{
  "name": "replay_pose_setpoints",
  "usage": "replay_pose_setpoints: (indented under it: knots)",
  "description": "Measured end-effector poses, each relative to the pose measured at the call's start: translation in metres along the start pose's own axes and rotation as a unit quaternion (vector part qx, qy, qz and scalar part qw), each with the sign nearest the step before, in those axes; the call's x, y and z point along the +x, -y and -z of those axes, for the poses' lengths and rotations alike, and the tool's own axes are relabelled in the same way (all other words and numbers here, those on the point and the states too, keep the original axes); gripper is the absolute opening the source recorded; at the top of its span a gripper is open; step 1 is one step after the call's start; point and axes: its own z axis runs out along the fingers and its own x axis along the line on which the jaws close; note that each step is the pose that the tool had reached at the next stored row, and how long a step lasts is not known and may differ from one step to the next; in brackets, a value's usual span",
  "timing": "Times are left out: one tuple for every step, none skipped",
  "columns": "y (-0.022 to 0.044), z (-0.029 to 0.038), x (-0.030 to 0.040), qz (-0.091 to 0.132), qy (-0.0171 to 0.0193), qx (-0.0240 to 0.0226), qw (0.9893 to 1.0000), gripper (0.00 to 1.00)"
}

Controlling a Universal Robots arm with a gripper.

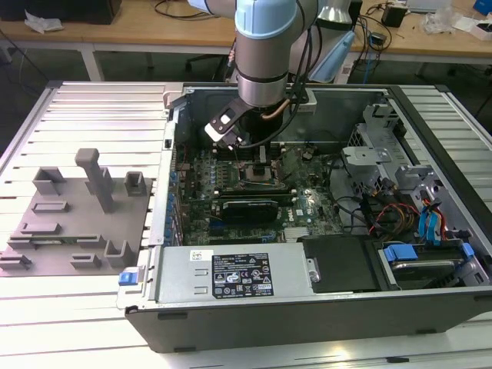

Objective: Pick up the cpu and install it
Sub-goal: 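Place the cpu into insertion slot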

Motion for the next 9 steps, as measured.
replay_pose_setpoints:
  knots:
    - [0.0001, -0.0007, -0.0001, 0.000, -0.0003, 0.0001, 1.0000, 0.11]
    - [0.0001, -0.0008, -0.0001, 0.000, -0.0004, 0.0001, 1.0000, 0.11]
    - [0.0001, -0.0008, -0.0001, 0.000, -0.0005, 0.0001, 1.0000, 0.11]
    - [0.0001, -0.0009, 0.0000, 0.000, -0.0006, 0.0000, 1.0000, 0.11]
    - [0.0000, -0.0010, 0.0000, 0.000, -0.0007, 0.0000, 1.0000, 0.11]
    - [0.0000, -0.0010, 0.0000, 0.000, -0.0008, 0.0000, 1.0000, 0.11]
    - [0.0000, -0.0011, 0.0000, 0.000, -0.0014, 0.0000, 1.0000, 0.11]
    - [0.0000, -0.0013, 0.0000, 0.000, -0.0020, 0.0000, 1.0000, 0.11]
    - [0.0001, -0.0013, 0.0000, 0.000, -0.0021, 0.0000, 1.0000, 0.11]
